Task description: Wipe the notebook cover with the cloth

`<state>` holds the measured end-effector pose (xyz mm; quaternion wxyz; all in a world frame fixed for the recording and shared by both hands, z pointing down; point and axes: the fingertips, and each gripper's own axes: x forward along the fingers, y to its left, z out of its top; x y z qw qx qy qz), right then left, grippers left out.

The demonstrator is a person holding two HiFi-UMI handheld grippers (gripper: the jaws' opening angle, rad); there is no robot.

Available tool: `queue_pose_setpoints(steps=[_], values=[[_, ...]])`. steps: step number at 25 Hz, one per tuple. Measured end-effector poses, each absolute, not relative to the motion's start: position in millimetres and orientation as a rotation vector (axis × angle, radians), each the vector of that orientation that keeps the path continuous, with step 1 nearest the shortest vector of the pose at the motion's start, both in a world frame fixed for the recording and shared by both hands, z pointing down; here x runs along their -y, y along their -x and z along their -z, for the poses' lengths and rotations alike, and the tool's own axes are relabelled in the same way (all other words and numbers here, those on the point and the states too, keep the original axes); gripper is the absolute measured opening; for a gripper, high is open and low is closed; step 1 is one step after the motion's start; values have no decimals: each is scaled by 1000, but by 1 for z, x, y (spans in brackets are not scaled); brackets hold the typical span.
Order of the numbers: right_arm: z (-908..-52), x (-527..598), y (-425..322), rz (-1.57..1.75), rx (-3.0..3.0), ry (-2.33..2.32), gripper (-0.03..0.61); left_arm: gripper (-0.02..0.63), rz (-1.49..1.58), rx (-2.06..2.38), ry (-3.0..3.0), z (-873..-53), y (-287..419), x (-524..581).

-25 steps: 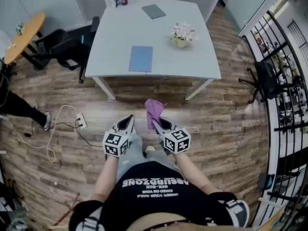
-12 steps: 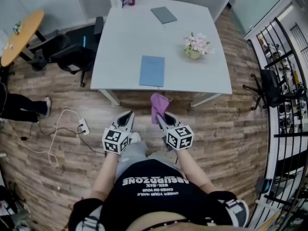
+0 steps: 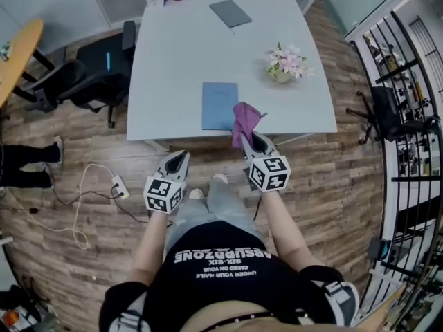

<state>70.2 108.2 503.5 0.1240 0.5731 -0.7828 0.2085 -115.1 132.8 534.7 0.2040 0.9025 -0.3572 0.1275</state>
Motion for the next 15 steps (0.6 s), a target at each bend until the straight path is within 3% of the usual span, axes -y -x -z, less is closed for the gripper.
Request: queue_pose_setpoints(steps=[15], values=[[-555,55,-127,-521,2096,-1571,80,17,-517,914,-2418,-604,69,-34]])
